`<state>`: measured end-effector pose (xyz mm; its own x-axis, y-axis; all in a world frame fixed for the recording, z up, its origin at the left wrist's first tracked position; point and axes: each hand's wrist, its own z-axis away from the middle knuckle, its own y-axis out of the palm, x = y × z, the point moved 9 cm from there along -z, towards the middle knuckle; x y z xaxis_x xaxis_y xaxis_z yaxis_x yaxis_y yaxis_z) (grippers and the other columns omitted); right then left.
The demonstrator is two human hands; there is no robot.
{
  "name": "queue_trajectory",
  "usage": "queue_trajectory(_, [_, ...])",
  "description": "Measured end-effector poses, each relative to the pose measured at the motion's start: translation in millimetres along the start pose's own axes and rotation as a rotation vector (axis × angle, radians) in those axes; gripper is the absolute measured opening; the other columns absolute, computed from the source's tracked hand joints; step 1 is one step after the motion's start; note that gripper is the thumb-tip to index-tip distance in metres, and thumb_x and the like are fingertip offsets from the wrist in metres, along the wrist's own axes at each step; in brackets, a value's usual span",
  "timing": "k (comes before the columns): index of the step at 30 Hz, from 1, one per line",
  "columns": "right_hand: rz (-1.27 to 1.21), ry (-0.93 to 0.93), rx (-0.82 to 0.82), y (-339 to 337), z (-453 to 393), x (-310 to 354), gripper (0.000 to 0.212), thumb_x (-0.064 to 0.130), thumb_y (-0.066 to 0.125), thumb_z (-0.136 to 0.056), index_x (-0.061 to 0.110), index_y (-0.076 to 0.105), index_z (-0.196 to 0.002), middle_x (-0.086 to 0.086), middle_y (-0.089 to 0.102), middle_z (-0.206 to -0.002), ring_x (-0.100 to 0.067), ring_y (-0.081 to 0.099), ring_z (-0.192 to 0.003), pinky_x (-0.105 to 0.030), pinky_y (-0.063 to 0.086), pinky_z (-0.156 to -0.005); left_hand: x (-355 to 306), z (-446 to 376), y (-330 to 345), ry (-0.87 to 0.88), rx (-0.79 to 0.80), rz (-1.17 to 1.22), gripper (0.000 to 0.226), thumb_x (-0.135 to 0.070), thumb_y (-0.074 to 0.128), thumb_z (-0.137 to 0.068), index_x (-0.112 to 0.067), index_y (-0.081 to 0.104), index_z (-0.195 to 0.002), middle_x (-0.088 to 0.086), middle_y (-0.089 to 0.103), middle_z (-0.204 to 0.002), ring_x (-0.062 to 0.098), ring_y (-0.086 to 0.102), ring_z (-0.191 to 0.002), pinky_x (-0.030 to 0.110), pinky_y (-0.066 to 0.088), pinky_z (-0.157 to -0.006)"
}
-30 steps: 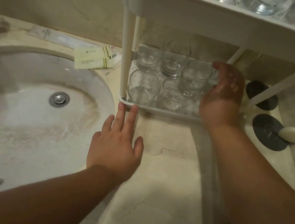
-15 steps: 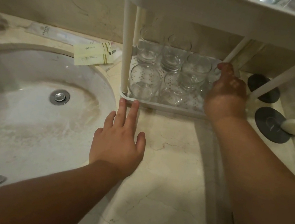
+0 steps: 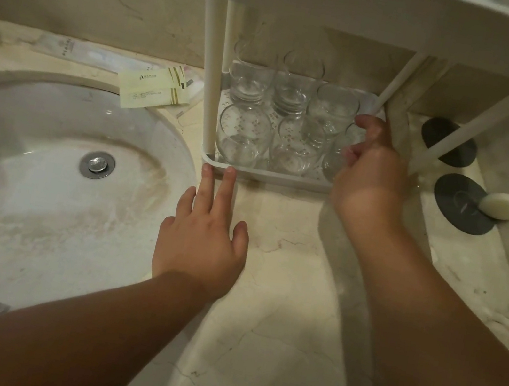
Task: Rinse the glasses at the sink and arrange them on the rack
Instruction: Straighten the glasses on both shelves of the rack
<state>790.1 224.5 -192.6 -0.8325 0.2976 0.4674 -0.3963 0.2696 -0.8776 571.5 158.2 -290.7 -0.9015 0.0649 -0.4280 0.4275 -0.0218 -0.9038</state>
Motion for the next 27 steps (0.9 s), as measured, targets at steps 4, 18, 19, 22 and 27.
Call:
queue_trajectory(4, [-0.061, -0.025, -0.001, 2, 7, 4, 0.054, -0.001, 0.052, -0.092, 0.03, 0.046, -0.136, 0.006, 0.059, -0.086, -0.025, 0.061, -0.098, -0.049, 0.047, -0.094, 0, 0, 0, 0.001, -0.005, -0.002, 0.073, -0.052, 0.027, -0.095, -0.038, -0.013, -0.154, -0.003, -0.001, -0.167, 0.026, 0.023, -0.148, 0.049, 0.043, -0.101])
queue_trajectory(18, [0.027, -0.144, -0.123, -23, 2, 22, 0.038, 0.01, 0.052, -0.094, 0.025, 0.06, -0.128, 0.0, 0.063, -0.125, -0.026, 0.044, -0.126, -0.035, 0.039, -0.099, 0, 1, 1, 0.002, -0.001, -0.006, 0.074, -0.053, 0.026, -0.094, -0.038, -0.014, -0.154, -0.002, -0.001, -0.167, 0.026, 0.022, -0.149, 0.049, 0.042, -0.103])
queue_trajectory(19, [0.062, -0.17, -0.098, -21, -6, 27, 0.036, 0.013, 0.05, -0.096, 0.025, 0.061, -0.127, 0.0, 0.061, -0.13, -0.027, 0.042, -0.128, -0.034, 0.036, -0.101, 0, 1, 1, 0.004, -0.001, -0.006, 0.074, -0.054, 0.026, -0.094, -0.038, -0.014, -0.154, -0.002, -0.001, -0.167, 0.026, 0.023, -0.149, 0.049, 0.042, -0.103])
queue_trajectory(22, [0.169, -0.212, 0.004, -11, -30, 39, 0.032, 0.025, 0.043, -0.1, 0.029, 0.061, -0.126, 0.006, 0.058, -0.136, -0.029, 0.042, -0.129, -0.036, 0.033, -0.104, 1, 0, 1, 0.002, -0.001, -0.003, 0.074, -0.054, 0.025, -0.094, -0.038, -0.014, -0.154, -0.002, -0.001, -0.167, 0.027, 0.023, -0.149, 0.049, 0.042, -0.103])
queue_trajectory(27, [0.226, -0.201, 0.165, 6, -48, 42, 0.032, 0.029, 0.039, -0.1, 0.033, 0.065, -0.12, 0.006, 0.064, -0.128, -0.026, 0.052, -0.124, -0.036, 0.038, -0.106, 1, 1, 2, -0.002, -0.006, -0.001, 0.074, -0.054, 0.026, -0.094, -0.038, -0.016, -0.154, -0.001, 0.0, -0.167, 0.027, 0.022, -0.149, 0.049, 0.039, -0.106])
